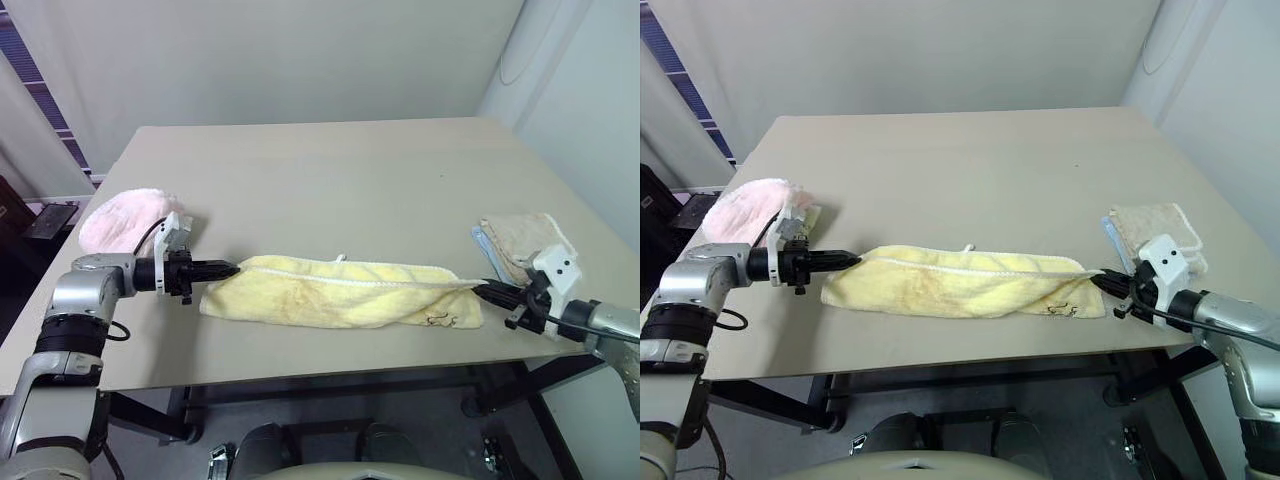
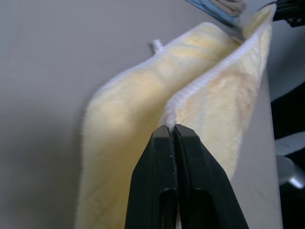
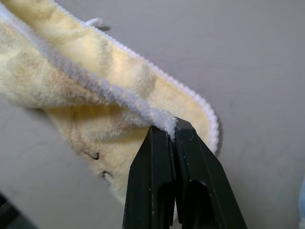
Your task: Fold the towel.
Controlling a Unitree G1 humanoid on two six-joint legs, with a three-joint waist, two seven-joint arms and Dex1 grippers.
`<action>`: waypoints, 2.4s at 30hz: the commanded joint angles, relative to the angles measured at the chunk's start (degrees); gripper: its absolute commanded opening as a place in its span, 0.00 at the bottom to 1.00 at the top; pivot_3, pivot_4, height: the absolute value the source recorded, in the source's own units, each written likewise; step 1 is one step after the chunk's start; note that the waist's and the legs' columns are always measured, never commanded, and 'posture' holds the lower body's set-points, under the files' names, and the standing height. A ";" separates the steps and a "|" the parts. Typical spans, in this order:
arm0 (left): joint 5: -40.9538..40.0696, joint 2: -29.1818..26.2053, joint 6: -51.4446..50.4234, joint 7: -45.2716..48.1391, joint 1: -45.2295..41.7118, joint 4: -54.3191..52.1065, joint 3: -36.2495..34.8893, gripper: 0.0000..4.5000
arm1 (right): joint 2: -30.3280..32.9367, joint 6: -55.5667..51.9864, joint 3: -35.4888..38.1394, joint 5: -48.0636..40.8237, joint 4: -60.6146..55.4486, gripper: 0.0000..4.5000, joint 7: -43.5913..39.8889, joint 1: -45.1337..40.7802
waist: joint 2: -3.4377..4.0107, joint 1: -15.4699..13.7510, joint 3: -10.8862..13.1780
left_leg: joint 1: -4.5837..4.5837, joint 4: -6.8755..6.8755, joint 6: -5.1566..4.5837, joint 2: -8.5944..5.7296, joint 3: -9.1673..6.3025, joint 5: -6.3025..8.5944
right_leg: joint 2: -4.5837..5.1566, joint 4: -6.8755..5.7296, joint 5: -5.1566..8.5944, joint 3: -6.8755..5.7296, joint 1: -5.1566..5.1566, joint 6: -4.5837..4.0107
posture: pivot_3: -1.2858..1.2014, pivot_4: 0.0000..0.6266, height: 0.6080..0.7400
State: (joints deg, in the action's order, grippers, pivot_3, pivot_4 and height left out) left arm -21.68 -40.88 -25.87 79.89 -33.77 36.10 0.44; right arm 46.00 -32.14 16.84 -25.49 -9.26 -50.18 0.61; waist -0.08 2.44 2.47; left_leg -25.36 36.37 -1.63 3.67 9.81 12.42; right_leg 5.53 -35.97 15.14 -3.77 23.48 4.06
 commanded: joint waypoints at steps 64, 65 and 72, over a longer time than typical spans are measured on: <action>0.00 6.90 3.29 -2.40 5.68 -15.77 0.30 0.98 | -19.09 -59.21 33.68 -38.34 8.41 1.00 31.04 -10.23 | 0.14 0.15 -0.10 | 0.02 0.62 -0.08 0.10 -0.03 0.06 | -0.08 -0.37 -0.38 -0.03 -0.17 0.15 | 0.52 0.00 1.00; 0.51 7.15 3.95 -2.53 5.40 -15.38 0.86 0.98 | -19.73 -58.91 33.34 -37.39 9.11 1.00 32.55 -10.53 | 0.17 0.15 -0.11 | 0.01 0.60 -0.08 0.10 -0.01 0.06 | -0.08 -0.34 -0.41 -0.02 -0.15 0.16 | 0.52 0.00 1.00; 0.99 8.12 4.71 -2.70 3.82 -13.77 1.46 0.98 | -22.35 -51.97 30.84 -32.00 15.26 1.00 38.29 -14.39 | 0.21 0.19 -0.11 | -0.01 0.47 -0.08 0.10 0.02 0.06 | -0.10 -0.18 -0.41 -0.02 -0.09 0.16 | 0.52 0.00 1.00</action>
State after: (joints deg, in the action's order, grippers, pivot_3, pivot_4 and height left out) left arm -20.93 -32.76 -22.18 77.18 -28.35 22.55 1.63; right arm 23.67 -86.47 48.32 -58.95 5.18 -13.19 -12.51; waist 0.13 2.63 2.35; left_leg -25.37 36.84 -1.71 3.77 9.83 12.48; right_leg 5.42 -36.13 14.74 -3.78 23.39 4.23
